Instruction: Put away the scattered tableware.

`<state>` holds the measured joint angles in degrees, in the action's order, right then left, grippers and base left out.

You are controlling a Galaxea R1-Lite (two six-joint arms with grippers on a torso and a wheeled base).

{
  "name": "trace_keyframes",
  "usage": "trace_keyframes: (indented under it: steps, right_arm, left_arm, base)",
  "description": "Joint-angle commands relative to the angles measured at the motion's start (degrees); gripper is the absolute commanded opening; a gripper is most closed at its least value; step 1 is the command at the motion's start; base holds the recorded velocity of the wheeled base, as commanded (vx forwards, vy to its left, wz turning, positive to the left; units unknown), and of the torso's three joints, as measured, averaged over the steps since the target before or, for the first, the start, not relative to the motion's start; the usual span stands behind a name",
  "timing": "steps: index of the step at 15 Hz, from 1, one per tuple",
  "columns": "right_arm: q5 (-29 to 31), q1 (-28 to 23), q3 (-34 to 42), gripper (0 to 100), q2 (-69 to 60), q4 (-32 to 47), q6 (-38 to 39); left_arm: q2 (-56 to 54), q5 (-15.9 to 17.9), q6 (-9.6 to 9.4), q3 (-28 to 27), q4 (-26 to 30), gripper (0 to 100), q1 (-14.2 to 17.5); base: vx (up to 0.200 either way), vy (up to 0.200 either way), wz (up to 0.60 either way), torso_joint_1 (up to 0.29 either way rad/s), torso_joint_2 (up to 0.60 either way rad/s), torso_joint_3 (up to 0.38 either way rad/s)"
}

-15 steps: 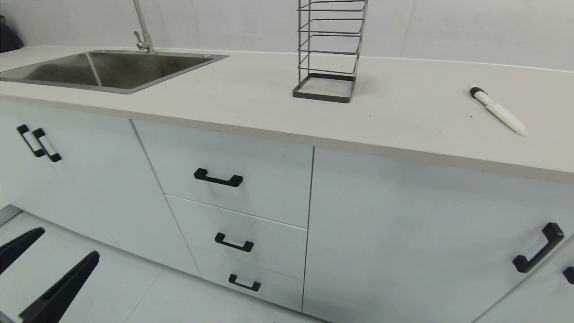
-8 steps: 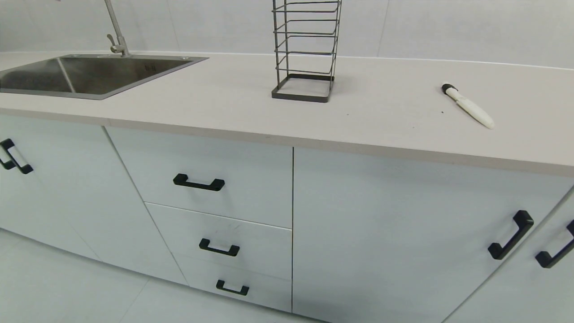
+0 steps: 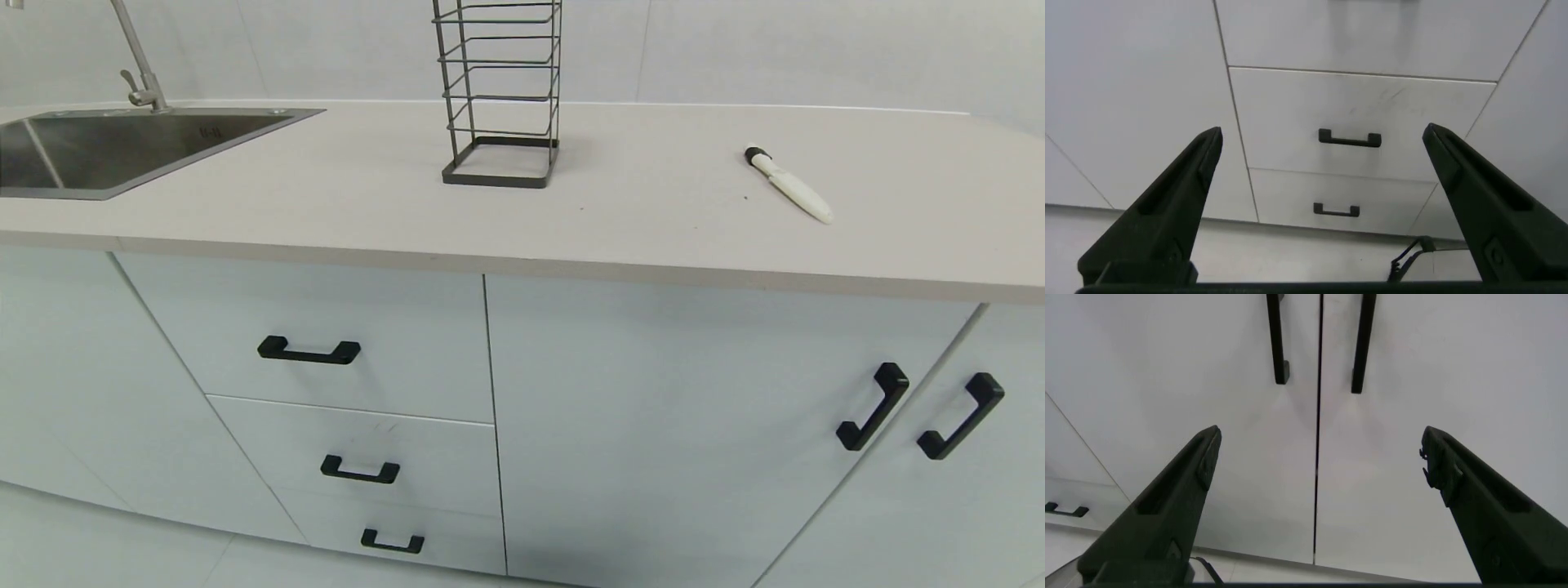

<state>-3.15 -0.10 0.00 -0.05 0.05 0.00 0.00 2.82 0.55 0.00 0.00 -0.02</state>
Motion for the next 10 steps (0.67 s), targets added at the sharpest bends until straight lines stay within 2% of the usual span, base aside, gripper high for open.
trace_keyframes:
  steps: [1,3,6,10]
  right_arm:
    - [-0.02,0.01,0.00,100,0.05,-0.05,0.00]
    - [-0.02,0.01,0.00,100,0.05,-0.05,0.09]
    - [-0.02,0.01,0.00,100,0.05,-0.05,0.00]
    - [-0.02,0.01,0.00,100,0.05,-0.05,0.00]
  left_arm:
    - [0.00,0.00,0.15,0.00,-0.09,100,0.02]
    - [0.00,0.08,-0.20,0.00,-0.09,100,0.02]
    - [0.00,0.00,0.15,0.00,0.00,100,0.02]
    - [0.00,-0.27,0.24,0.00,0.00,100,0.02]
  base:
    - [0.000,0.000,0.00,0.000,0.00,0.000]
    - [0.000,0.000,0.00,0.000,0.00,0.000]
    - [0.000,0.000,-0.60,0.002,0.00,0.002]
    - [0.000,0.000,0.00,0.000,0.00,0.000]
